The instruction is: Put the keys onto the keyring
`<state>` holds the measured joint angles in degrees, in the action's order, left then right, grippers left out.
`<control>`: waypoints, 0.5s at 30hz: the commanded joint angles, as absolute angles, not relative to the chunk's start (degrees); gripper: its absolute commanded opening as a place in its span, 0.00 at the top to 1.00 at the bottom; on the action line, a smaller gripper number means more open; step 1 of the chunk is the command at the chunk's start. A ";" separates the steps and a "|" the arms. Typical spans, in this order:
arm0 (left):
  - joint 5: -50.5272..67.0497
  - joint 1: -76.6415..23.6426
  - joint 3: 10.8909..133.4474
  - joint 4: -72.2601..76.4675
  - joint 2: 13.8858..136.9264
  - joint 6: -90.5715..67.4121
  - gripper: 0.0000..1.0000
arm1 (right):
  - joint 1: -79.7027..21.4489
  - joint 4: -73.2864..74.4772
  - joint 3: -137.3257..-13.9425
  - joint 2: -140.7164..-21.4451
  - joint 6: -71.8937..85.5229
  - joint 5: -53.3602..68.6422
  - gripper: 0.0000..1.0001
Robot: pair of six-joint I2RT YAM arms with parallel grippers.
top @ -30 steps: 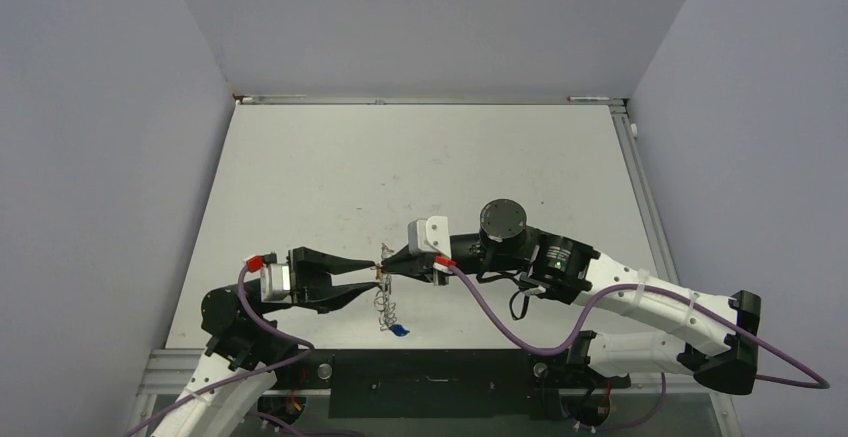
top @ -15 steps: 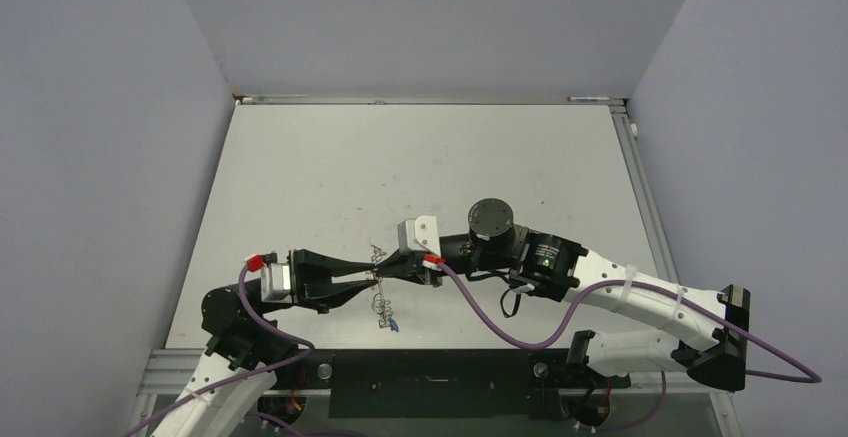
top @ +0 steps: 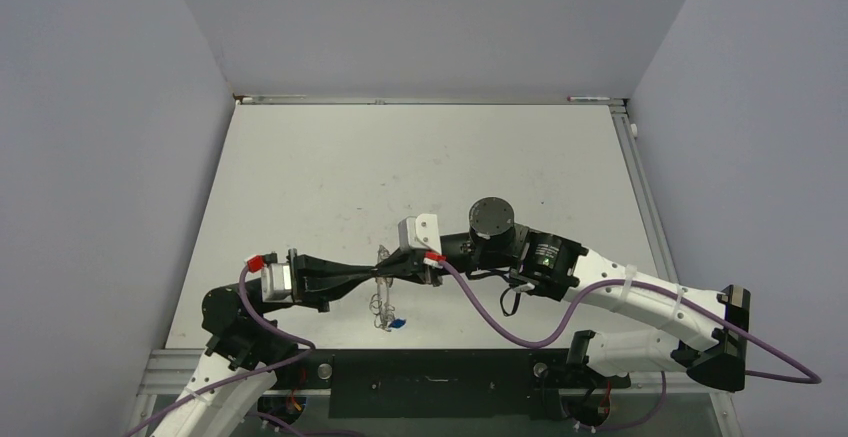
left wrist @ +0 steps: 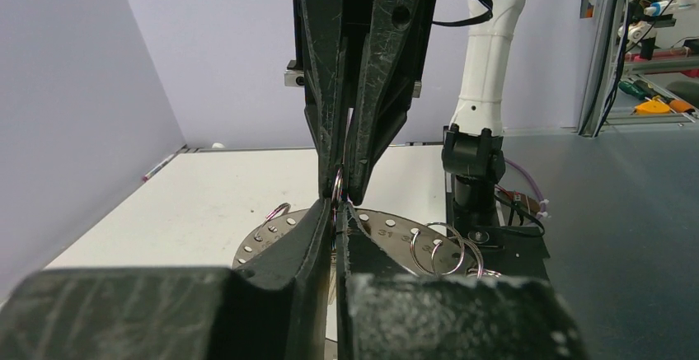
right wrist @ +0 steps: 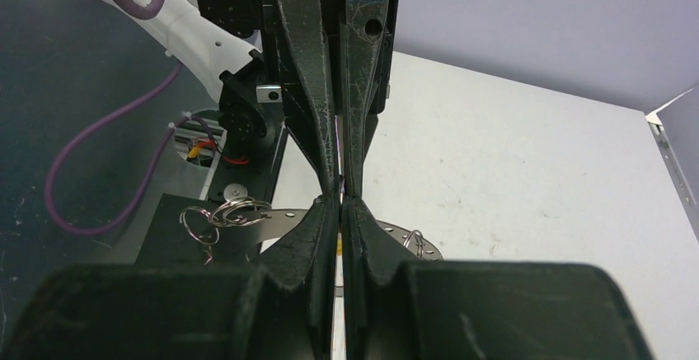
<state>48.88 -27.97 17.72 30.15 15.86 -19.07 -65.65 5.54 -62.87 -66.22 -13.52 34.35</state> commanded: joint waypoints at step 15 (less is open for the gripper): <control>43.62 -27.42 24.41 14.68 14.03 -10.97 1.00 | -65.30 3.15 -65.08 -65.98 -13.83 30.26 0.69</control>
